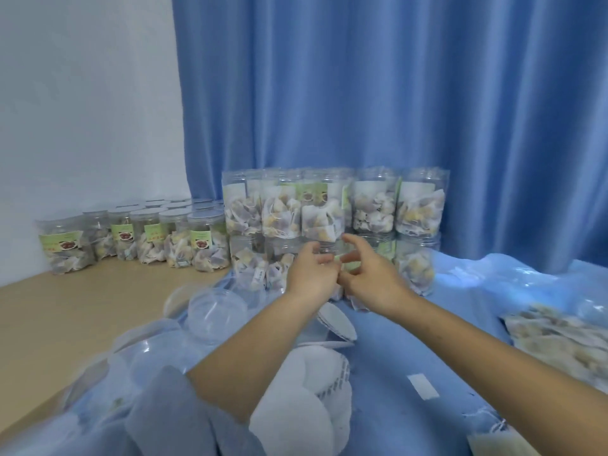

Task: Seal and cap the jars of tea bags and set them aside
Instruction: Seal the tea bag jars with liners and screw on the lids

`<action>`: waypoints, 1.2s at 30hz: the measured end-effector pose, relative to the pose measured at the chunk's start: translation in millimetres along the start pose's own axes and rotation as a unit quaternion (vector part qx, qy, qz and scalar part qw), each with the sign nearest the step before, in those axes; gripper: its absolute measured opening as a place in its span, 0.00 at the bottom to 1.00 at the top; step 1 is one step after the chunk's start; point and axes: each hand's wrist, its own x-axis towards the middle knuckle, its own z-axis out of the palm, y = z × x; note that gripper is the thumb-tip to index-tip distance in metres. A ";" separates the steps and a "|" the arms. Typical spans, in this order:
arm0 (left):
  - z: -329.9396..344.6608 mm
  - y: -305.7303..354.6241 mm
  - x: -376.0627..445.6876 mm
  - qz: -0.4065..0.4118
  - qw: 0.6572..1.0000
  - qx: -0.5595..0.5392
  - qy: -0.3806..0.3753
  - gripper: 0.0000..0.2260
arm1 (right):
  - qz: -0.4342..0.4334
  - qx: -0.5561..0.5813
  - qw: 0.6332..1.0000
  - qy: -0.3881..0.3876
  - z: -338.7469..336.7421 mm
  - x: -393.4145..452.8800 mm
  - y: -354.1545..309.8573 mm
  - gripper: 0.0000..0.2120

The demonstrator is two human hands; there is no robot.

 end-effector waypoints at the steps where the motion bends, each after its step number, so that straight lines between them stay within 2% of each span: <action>1: 8.7 -3.8 4.1 -0.017 1.000 -0.011 -0.004 0.17 | 0.011 -0.022 1.000 0.013 -4.4 4.6 12.3 0.28; 3: 19.4 -10.3 13.1 -0.052 0.998 -0.047 -0.005 0.09 | 0.042 -0.064 0.996 0.037 -12.4 15.6 34.9 0.28; 5: 22.2 -17.3 22.5 -0.078 0.995 -0.064 0.000 0.11 | 0.093 -0.074 0.992 0.048 -16.9 30.2 52.6 0.31; 9: 19.3 -30.3 35.2 -0.081 0.997 0.008 -0.013 0.17 | 0.187 -0.031 0.982 0.024 -15.7 57.5 70.2 0.38; 11: 15.9 -34.6 40.2 -0.093 0.995 0.012 -0.033 0.17 | 0.200 -0.066 0.977 0.011 -11.4 67.1 75.0 0.38; 13: 13.7 -36.1 43.7 -0.098 0.994 0.007 -0.042 0.17 | 0.216 -0.084 0.973 0.016 -8.9 73.7 79.0 0.34; 16: 13.1 -35.2 45.2 -0.101 0.994 -0.001 -0.037 0.18 | 0.197 -0.075 0.976 0.059 -8.6 73.7 81.8 0.14; 18: 13.9 -31.5 41.7 -0.109 0.993 0.002 -0.039 0.17 | 0.164 -0.091 0.979 0.079 -11.8 65.1 82.7 0.10; 21: 15.2 -22.0 32.1 -0.124 0.991 0.003 -0.041 0.07 | 0.151 -0.121 0.979 0.059 -22.5 42.4 78.1 0.11; 25: 19.4 -6.4 10.7 -0.139 0.990 0.004 -0.032 0.09 | 0.171 -0.124 0.977 0.016 -43.0 6.2 60.7 0.16; 29: 32.5 3.5 -21.5 -0.166 0.986 -0.001 -0.034 0.03 | 0.150 -0.128 0.980 0.000 -59.1 -34.7 44.2 0.20; 30: 36.0 5.9 -31.9 -0.165 0.986 -0.003 -0.032 0.02 | 0.144 -0.123 0.982 0.002 -62.2 -44.6 41.1 0.20; 33: 45.0 4.5 -54.0 -0.160 0.986 -0.034 -0.019 0.10 | 0.136 -0.101 0.985 0.008 -68.3 -72.1 34.8 0.16; 36: 51.2 1.7 -78.1 -0.154 0.985 -0.076 0.004 0.13 | 0.113 -0.087 0.990 0.017 -68.6 -94.9 32.0 0.17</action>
